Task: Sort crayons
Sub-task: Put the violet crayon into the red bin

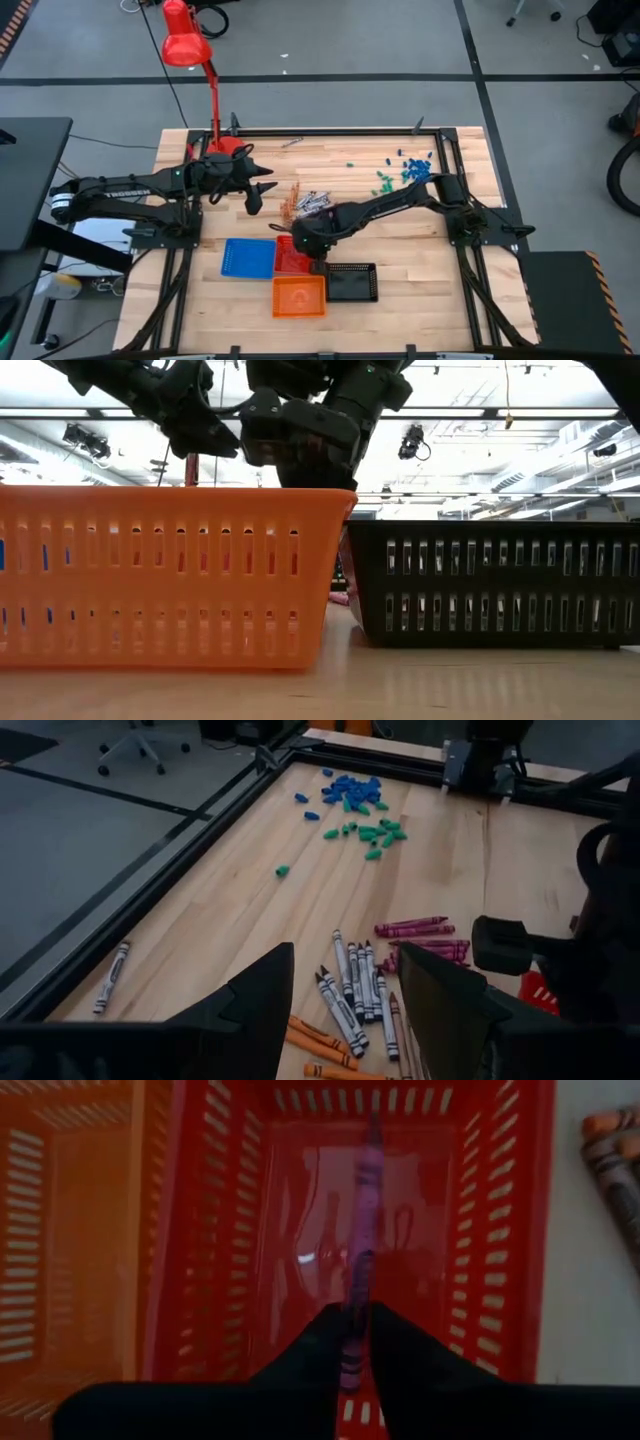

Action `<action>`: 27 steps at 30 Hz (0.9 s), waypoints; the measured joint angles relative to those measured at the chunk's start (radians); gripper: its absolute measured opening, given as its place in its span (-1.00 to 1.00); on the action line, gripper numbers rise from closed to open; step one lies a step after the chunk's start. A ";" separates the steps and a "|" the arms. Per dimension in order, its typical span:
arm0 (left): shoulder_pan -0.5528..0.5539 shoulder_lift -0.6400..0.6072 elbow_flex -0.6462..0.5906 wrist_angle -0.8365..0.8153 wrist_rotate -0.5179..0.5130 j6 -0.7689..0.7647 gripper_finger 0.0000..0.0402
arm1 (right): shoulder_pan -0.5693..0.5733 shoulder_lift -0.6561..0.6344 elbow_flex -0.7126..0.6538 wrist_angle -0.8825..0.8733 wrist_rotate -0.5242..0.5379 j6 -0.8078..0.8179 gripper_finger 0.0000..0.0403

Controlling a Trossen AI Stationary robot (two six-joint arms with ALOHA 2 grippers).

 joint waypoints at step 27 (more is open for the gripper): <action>0.000 0.001 0.000 -0.021 0.000 -0.014 -0.04 | -0.115 -0.154 -0.087 -0.276 0.301 0.080 -0.51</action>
